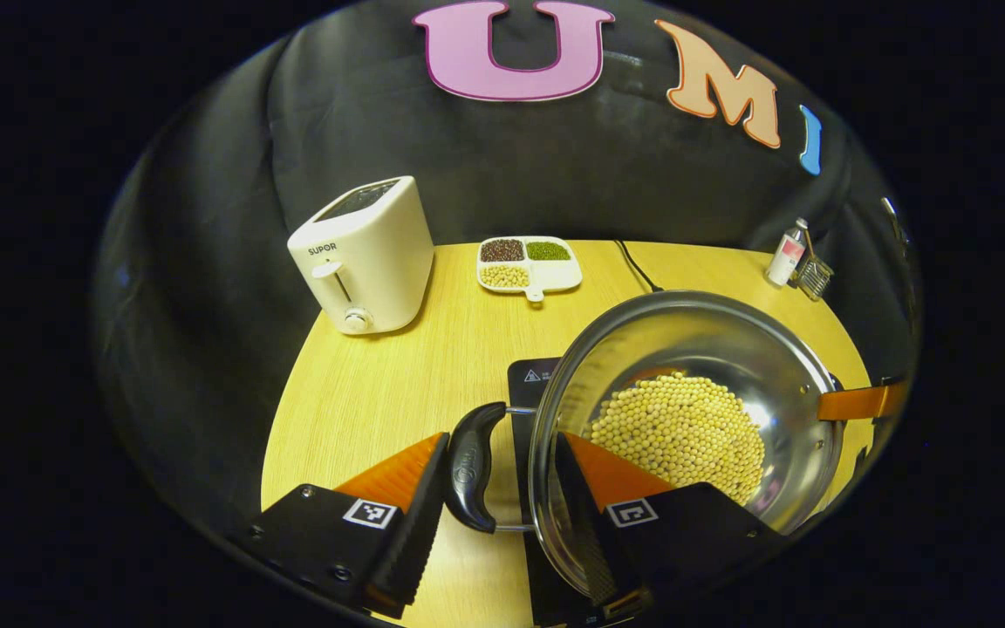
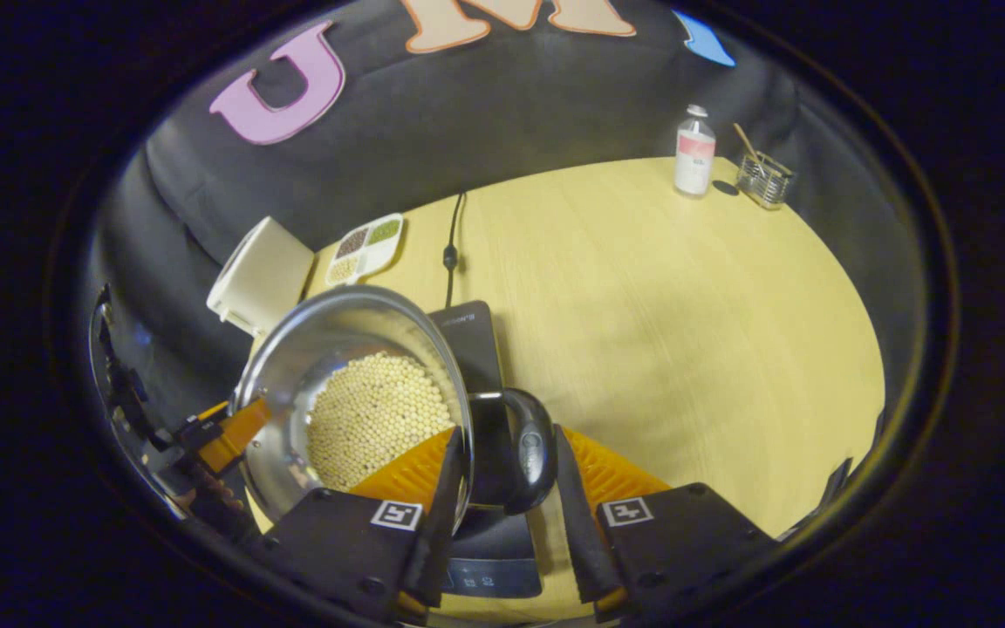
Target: First push the handle of the pot to place it horizontally, then grasp the pot with both hands and set it on the induction cooktop.
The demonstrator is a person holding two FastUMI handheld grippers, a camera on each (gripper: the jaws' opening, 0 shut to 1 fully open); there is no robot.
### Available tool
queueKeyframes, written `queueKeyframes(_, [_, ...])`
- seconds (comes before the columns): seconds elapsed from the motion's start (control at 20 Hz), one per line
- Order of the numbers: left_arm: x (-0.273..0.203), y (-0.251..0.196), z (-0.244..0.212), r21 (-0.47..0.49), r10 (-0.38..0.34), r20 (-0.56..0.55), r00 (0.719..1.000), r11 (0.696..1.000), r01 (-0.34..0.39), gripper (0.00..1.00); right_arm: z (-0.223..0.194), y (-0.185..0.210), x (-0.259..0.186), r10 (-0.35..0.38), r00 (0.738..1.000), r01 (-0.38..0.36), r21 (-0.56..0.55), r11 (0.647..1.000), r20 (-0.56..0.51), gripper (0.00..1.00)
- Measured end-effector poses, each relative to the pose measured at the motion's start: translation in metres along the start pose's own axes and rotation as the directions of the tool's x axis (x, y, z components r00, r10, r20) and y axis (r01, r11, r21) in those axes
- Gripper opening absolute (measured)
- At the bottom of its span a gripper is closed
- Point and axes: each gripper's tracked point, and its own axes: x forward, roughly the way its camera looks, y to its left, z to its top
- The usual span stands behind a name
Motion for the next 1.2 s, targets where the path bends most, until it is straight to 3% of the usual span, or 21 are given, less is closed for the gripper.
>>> queueKeyframes(0.05, [-0.004,0.002,0.004,-0.002,0.012,0.015,1.0,1.0,-0.012,0.72,0.003,0.0,0.003,0.006,1.0,-0.007,0.009,1.0,0.018,0.55])
queueKeyframes(0.1, [-0.01,0.003,0.006,-0.001,0.025,0.024,0.999,1.0,-0.025,0.72,0.005,0.0,0.001,0.014,1.0,-0.015,0.019,1.0,0.027,0.67])
queueKeyframes(0.15, [-0.015,0.002,0.01,-0.001,0.038,0.036,0.999,0.999,-0.038,0.72,0.007,0.002,0.0,0.024,0.999,-0.025,0.027,0.999,0.035,0.69])
queueKeyframes(0.6, [-0.096,-0.052,0.037,-0.067,0.098,0.17,0.981,0.994,-0.088,0.72,0.027,-0.007,-0.018,0.154,0.976,-0.153,-0.019,0.988,0.156,0.66])
queueKeyframes(1.1, [-0.226,-0.165,0.053,-0.136,0.08,0.359,0.93,0.99,-0.032,0.72,0.063,-0.019,-0.038,0.29,0.882,-0.238,-0.181,0.954,0.372,0.67])
queueKeyframes(1.2, [-0.247,-0.177,0.057,-0.13,0.082,0.392,0.916,0.991,-0.033,0.72,0.068,-0.015,-0.04,0.312,0.861,-0.259,-0.182,0.949,0.402,0.75])
